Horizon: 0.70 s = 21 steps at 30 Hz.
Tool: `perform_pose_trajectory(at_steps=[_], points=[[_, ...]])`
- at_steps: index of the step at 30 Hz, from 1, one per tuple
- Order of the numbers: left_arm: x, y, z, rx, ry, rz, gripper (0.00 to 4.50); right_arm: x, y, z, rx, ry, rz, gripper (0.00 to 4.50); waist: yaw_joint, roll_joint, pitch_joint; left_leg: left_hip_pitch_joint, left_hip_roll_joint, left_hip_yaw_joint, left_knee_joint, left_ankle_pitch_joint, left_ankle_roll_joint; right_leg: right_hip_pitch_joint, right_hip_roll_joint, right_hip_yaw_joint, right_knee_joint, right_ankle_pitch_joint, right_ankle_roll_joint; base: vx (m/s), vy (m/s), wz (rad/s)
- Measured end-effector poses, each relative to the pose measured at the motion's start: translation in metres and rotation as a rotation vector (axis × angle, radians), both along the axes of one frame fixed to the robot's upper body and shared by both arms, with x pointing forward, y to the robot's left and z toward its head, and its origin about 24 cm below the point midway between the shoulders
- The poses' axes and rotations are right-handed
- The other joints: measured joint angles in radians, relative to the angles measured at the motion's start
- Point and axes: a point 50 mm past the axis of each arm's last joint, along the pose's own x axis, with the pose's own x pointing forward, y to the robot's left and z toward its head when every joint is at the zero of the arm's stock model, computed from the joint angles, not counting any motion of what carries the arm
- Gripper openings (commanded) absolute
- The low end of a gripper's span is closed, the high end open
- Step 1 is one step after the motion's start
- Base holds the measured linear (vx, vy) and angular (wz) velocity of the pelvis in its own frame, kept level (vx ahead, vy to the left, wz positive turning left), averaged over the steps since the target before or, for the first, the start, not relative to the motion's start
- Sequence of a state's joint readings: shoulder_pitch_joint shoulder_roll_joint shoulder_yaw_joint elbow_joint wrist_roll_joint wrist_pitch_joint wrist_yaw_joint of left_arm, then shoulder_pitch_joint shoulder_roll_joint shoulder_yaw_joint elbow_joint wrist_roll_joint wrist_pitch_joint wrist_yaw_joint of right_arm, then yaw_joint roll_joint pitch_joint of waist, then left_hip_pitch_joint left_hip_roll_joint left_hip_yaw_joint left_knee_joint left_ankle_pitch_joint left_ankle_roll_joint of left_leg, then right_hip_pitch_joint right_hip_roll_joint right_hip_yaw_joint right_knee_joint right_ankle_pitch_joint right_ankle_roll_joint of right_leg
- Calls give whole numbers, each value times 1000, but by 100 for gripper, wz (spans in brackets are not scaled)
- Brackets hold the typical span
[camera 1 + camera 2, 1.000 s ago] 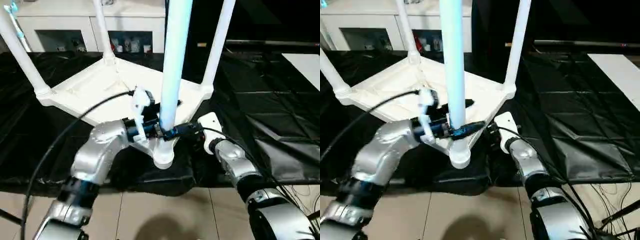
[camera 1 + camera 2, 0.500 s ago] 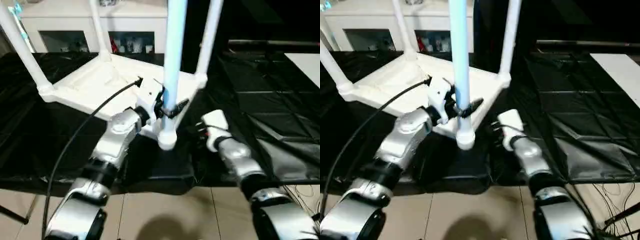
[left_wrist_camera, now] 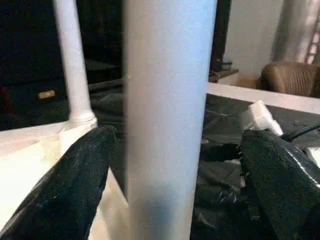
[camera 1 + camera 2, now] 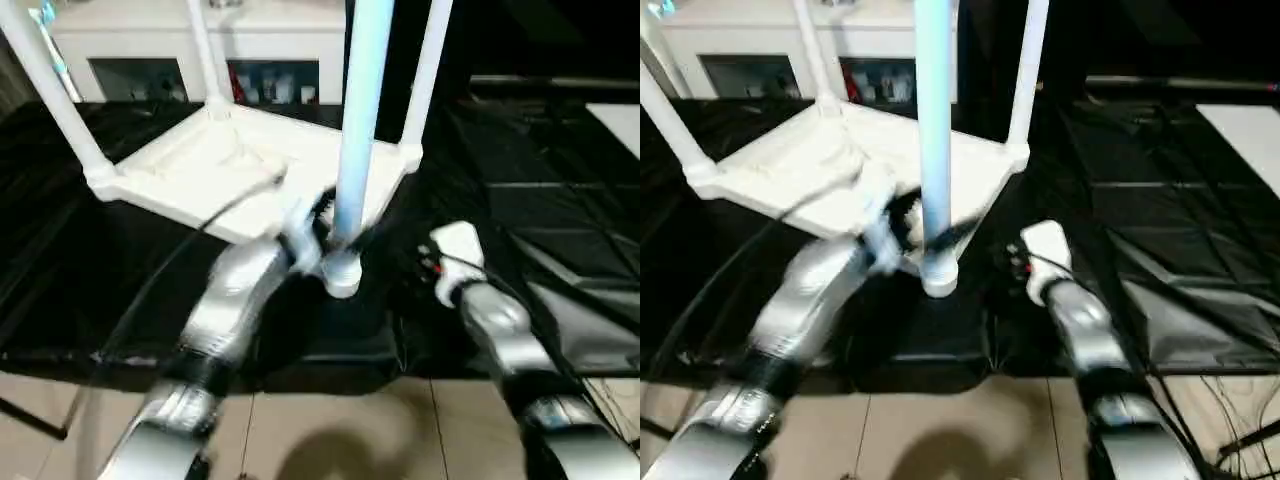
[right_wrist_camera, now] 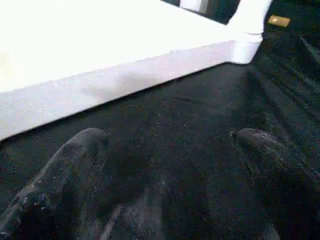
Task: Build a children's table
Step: Rotate table base
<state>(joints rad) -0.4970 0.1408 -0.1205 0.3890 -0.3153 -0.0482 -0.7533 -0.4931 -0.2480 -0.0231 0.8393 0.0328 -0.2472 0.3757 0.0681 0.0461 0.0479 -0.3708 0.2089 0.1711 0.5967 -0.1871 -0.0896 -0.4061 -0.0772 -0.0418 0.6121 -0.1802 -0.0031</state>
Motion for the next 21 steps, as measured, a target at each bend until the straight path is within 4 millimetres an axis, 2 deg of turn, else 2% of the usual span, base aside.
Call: perform_pose_trajectory(at_steps=[4, 8, 13, 17, 21], points=[[-12, 20, 3, -33, -12, 13, 442, -8, -1, 6, 18, -47, 20, 450, -4, 1, 0, 1, 0, 0, -1, 0, 0, 0, 0, 0, 1, 0, 0, 0, 0, 0], [-32, 47, -9, -79, 37, 98, 442, -18, -5, 6, 42, -46, 4, 450, -11, 1, 0, 2, 0, 0, -3, 0, 0, 1, 0, 1, 0, -2, 3, 0, 0, 0], [-48, 82, -30, -135, 93, 405, 442, -26, 2, 3, 87, 13, -110, 450, -14, 1, 1, 2, 0, 0, -6, 0, -1, 0, 0, 2, -1, -4, 6, 0, 0, 0], [-62, 111, -53, -39, 180, 726, 442, -37, 14, 10, 147, 21, -168, 450, -13, 1, 1, 1, 0, -1, -7, 0, -1, 0, 1, 2, -2, -8, 14, 0, 0, 0], [-70, 112, -64, -8, 203, 835, 442, -36, 19, 31, 150, -64, -203, 450, -5, 0, 1, 0, 0, -1, -7, 0, -1, 0, 0, 3, -3, -10, 17, 0, 0, 0]])
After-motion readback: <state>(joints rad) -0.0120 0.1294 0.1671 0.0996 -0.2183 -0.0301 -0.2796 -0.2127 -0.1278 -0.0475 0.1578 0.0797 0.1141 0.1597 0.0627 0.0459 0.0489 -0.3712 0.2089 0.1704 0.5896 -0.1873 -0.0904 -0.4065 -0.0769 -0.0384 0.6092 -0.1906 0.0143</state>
